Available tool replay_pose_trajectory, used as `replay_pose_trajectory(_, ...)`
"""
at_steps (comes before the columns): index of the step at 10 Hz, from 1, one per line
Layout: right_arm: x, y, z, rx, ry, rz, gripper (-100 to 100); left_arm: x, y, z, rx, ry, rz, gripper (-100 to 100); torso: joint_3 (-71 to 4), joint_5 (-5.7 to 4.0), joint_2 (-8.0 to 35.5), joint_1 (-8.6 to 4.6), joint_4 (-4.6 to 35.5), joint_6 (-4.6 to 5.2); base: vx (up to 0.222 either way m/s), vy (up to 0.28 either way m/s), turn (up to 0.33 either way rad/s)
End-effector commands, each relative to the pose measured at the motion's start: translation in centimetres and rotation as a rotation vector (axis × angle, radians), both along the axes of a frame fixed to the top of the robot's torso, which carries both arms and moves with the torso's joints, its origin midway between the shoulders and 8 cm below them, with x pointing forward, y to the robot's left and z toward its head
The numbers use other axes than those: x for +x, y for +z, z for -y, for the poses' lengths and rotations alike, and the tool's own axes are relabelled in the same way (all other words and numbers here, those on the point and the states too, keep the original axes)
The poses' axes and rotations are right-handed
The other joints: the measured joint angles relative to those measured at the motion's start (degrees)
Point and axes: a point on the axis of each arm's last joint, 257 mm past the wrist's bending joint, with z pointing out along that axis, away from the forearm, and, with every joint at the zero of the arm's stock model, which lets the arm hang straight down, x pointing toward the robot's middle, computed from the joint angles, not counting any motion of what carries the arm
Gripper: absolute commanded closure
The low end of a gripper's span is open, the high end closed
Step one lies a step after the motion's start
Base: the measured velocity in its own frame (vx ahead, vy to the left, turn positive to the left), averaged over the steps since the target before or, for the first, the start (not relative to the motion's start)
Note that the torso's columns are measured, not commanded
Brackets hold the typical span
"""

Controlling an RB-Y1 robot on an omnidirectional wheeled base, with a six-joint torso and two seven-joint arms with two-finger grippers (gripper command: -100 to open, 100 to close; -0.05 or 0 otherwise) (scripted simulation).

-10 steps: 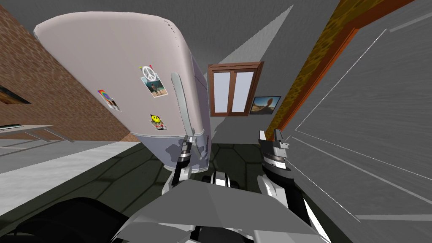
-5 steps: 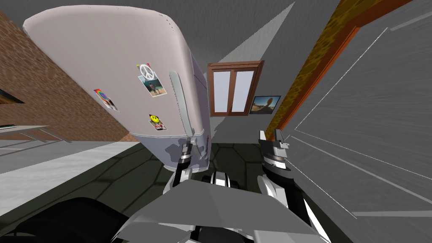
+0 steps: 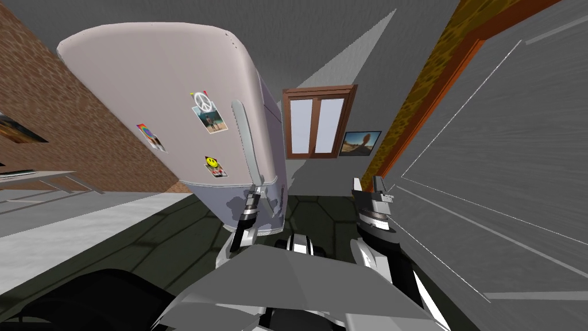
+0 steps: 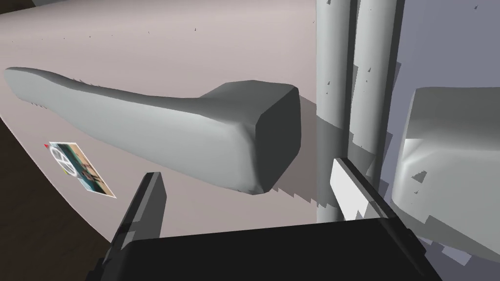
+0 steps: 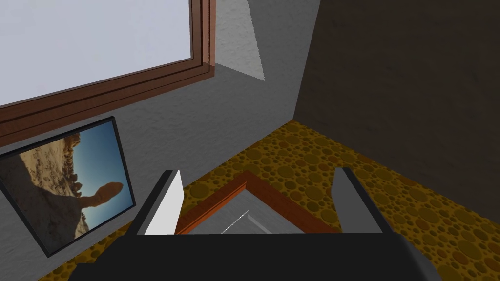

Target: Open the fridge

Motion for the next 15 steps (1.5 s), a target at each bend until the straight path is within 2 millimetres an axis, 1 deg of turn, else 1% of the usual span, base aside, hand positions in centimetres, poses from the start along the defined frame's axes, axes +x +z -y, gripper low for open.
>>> replay_pose_trajectory(1, 0.0, 0.0, 0.0, 0.0, 0.0, 0.0, 0, 0.8, 0.1, -1.0, 0.025, 0.01, -0.044, -100, 0.0, -0.02, 0.1, -0.02, 0.0, -0.04, 0.011, -0.046, 0.035)
replay_pose_trajectory(6, 0.0, 0.0, 0.0, 0.0, 0.0, 0.0, 0, 2.0, 0.8, -2.9, 0.052, 0.043, -0.118, -100, 0.0, -0.1, 0.0, -0.05, 0.1, 0.06, 0.008, -0.056, 0.033)
replay_pose_trajectory(7, 0.0, 0.0, 0.0, 0.0, 0.0, 0.0, 0, 2.1, 0.6, -2.9, 0.051, 0.044, -0.126, -100, 0.0, -0.12, 0.0, -0.04, 0.1, 0.05, 0.006, -0.041, 0.024)
replay_pose_trajectory(10, 0.0, 0.0, 0.0, 0.0, 0.0, 0.0, 0, 2.6, 1.4, -4.1, 0.065, 0.068, -0.165, -100, -0.1, -0.16, -0.1, -0.1, 0.1, 0.12, 0.008, -0.052, 0.032)
replay_pose_trajectory(11, 0.0, 0.0, 0.0, 0.0, 0.0, 0.0, 0, 2.7, 1.1, -4.2, 0.062, 0.069, -0.176, -100, -0.1, -0.19, -0.1, -0.16, 0.2, 0.12, 0.013, -0.041, 0.027)
replay_pose_trajectory(13, 0.0, 0.0, 0.0, 0.0, 0.0, 0.0, 0, 3.0, 1.7, -5.0, 0.075, 0.085, -0.202, -100, -0.1, -0.15, -0.1, -0.09, 0.1, 0.17, 0.007, -0.036, 0.017)
replay_pose_trajectory(14, 0.0, 0.0, 0.0, 0.0, 0.0, 0.0, 0, 3.1, 1.5, -5.0, 0.073, 0.086, -0.211, -100, 0.0, -0.11, 0.0, -0.12, 0.1, 0.06, 0.007, -0.048, 0.031)
replay_pose_trajectory(15, 0.0, 0.0, 0.0, 0.0, 0.0, 0.0, 0, 3.3, 1.7, -5.5, 0.078, 0.095, -0.23, -100, 0.0, -0.13, 0.0, -0.17, 0.1, 0.14, 0.004, -0.056, 0.035)
